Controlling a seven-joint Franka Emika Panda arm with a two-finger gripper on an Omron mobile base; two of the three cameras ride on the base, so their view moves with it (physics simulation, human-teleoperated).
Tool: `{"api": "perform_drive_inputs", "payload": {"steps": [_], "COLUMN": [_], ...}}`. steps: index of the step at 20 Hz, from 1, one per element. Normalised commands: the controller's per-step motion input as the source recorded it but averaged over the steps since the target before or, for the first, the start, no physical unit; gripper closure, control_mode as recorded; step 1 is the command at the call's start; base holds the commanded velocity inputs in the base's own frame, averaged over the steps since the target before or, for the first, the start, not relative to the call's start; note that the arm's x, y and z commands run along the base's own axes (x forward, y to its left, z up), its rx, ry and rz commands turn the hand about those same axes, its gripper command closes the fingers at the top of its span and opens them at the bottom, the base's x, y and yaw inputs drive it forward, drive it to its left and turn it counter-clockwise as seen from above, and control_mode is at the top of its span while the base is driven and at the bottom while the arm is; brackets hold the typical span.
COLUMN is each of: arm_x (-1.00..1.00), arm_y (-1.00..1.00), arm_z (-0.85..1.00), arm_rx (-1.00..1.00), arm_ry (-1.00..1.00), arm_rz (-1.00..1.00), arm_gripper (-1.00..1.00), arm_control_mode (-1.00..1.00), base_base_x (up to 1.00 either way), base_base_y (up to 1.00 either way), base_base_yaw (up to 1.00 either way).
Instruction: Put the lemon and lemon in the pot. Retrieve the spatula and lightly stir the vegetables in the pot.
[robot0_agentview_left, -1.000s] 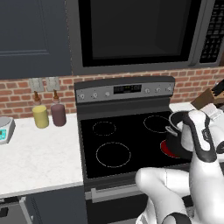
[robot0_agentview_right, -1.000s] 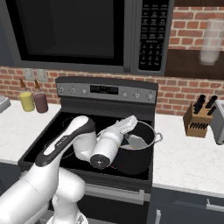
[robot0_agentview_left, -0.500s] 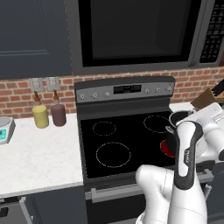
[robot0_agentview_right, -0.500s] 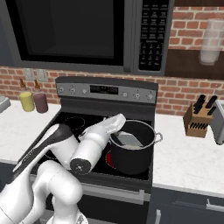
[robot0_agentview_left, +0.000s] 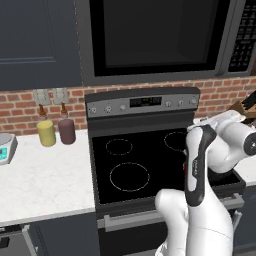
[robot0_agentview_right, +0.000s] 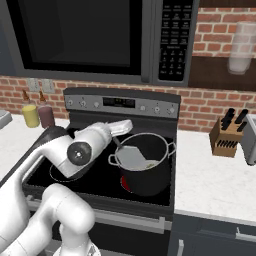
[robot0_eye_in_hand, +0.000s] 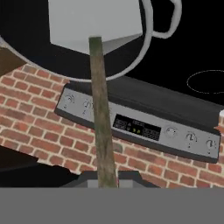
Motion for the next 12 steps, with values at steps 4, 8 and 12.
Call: {"api": "perform_drive_inputs", "payload": {"steps": [4, 8, 12], "arm_x": [0.0, 0.19, 0.51], "arm_y": [-0.06, -0.32, -0.23], "arm_z": [0.0, 0.02, 0.05], "arm_rx": [0.3, 0.4, 0.36], "arm_ry": [0.05, -0.03, -0.17], "arm_rz": [0.1, 0.06, 0.03], "arm_gripper": [1.0, 1.0, 1.0], "arm_control_mode": [-1.0, -1.0, -1.0], "base_base_x": [0.0, 0.0, 0.0], "base_base_y": [0.0, 0.0, 0.0], "base_base_yaw": [0.0, 0.0, 0.0]}}
